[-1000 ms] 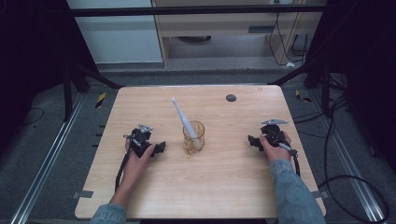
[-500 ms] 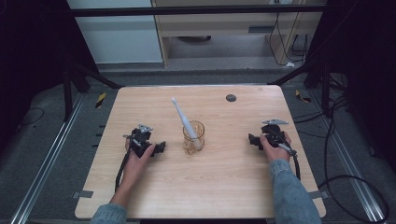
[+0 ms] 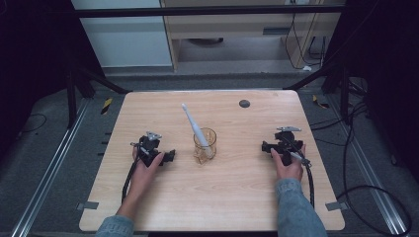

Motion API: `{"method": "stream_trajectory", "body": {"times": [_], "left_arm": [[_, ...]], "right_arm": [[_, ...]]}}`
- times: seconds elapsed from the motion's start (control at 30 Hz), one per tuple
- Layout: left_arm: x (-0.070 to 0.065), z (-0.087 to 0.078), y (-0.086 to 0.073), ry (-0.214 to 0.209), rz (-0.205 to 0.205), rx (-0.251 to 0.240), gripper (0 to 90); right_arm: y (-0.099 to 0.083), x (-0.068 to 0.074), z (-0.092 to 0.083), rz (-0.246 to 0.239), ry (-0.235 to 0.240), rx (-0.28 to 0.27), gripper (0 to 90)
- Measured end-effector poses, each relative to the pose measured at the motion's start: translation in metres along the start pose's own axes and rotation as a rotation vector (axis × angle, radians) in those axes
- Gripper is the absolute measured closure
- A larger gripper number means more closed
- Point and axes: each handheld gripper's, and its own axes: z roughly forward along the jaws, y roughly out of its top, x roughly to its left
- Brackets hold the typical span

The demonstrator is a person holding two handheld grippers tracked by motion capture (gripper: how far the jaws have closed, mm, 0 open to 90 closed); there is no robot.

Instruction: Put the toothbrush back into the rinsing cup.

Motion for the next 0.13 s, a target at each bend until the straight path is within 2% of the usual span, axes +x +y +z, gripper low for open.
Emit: {"method": "stream_trajectory", "body": {"times": [0.13], "left_arm": [[0.0000, 0.0001, 0.0000, 0.000, 0.000, 0.000, 0.0]], "right_arm": [[-0.0005, 0.0004, -0.0004, 0.002, -0.006, 0.000, 0.3]]}}
